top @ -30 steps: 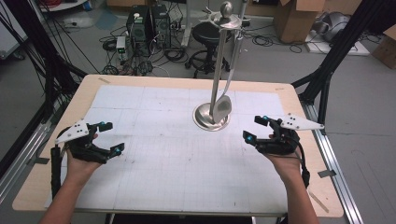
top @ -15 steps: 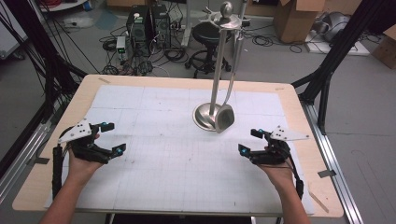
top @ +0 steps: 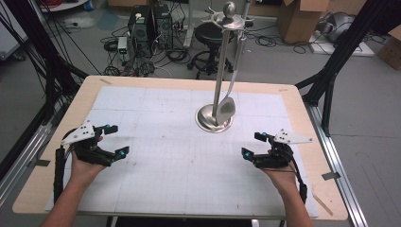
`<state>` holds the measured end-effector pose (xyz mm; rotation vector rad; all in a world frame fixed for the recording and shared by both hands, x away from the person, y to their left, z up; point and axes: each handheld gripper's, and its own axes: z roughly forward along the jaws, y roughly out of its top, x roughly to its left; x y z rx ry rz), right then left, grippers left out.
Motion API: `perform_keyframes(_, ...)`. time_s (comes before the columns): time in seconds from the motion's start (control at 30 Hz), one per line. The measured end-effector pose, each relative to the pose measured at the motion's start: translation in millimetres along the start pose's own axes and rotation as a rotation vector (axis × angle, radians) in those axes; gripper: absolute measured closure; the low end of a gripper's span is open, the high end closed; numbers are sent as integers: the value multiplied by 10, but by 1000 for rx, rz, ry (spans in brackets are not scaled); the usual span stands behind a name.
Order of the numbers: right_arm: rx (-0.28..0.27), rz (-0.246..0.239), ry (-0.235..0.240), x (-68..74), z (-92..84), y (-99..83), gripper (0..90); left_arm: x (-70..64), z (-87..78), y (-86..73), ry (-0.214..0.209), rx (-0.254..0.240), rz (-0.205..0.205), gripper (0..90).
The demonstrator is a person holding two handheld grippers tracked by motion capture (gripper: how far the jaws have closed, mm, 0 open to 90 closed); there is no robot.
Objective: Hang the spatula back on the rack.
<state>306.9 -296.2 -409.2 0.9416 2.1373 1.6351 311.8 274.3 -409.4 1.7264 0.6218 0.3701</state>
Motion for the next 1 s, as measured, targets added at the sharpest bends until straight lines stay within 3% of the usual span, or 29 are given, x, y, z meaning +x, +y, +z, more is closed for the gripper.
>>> perform_keyframes(1.0, 13, 27, 7, -28, -12, -16, 101, 25, -11, -13, 6, 9, -7, 17)
